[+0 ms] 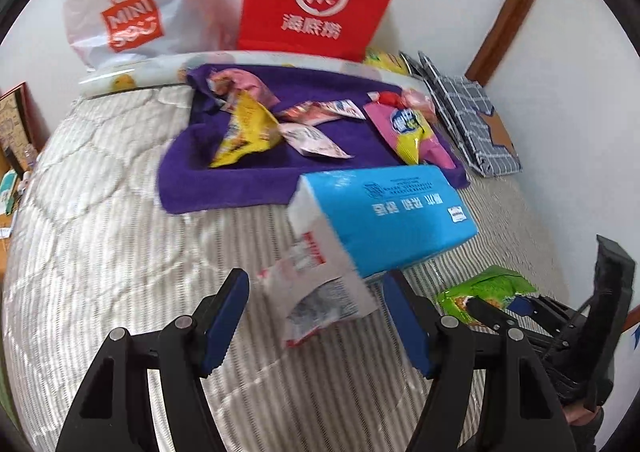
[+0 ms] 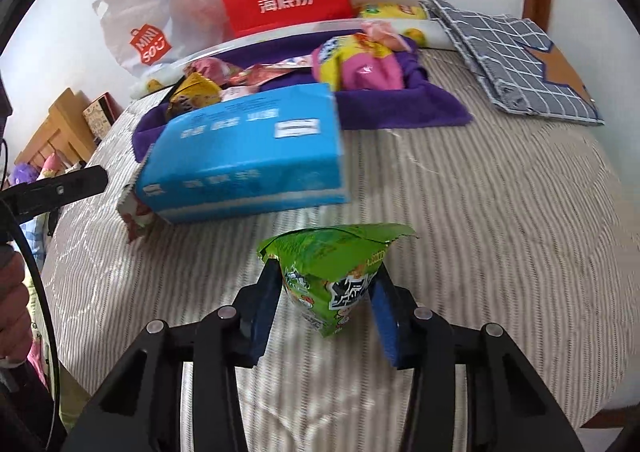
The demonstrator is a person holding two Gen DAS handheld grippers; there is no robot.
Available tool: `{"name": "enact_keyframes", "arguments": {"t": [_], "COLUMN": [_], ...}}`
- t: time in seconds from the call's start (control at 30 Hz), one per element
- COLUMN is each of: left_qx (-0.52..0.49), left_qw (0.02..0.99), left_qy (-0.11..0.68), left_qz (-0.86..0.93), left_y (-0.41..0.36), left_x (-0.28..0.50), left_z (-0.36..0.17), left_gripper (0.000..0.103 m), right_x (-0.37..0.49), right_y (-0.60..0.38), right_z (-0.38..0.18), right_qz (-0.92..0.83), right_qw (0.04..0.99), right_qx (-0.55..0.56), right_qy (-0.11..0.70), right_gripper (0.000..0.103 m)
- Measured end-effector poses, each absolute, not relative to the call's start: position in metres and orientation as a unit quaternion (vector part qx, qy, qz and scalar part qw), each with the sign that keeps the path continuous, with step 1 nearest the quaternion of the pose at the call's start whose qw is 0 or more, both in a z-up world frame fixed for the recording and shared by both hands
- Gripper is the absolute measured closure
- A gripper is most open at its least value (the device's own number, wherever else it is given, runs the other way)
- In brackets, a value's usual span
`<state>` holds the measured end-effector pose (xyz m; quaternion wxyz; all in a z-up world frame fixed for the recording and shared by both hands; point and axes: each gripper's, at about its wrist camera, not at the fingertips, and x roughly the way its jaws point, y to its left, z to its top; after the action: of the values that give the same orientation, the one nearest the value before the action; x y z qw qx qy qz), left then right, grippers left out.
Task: Organize snacks
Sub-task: 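Grasp the green snack bag with the right tool, then grasp the pink-and-white packet with the left tool while the right tool holds the green bag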
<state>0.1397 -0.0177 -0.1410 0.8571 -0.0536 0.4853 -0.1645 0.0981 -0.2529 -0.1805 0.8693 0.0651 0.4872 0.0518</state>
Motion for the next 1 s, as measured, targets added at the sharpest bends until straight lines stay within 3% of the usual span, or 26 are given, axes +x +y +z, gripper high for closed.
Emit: {"name": "enact_keyframes", "arguments": {"t": [0.23, 0.6, 1.0], "left_qx": [-0.041, -0.041, -0.05], "left_qw": [0.844, 0.856, 0.847], "left_qy": [0.51, 0.503, 0.522], "left_qz": [-0.158, -0.109, -0.086], "left_y": [-0.032, 0.012, 0.033], "left_x": [0.156, 0.146, 0.139], "left_z": [-0.161, -0.153, -0.172], "left_gripper": [0.035, 0.035, 0.035], "right_x": [0.106, 0.121, 0.116], "right_y": [-0.26, -0.248, -0.249], "right_z": [-0.184, -0.179, -0.181], "right_qz": [0.061, 0.062, 0.048], "right_qw": [0.866, 0.873, 0.871], "right_qx": [0.069, 0.052, 0.053], "right_qy": [0.492, 0.481, 0.486], "right_gripper": [0.059, 0.056, 0.045]}}
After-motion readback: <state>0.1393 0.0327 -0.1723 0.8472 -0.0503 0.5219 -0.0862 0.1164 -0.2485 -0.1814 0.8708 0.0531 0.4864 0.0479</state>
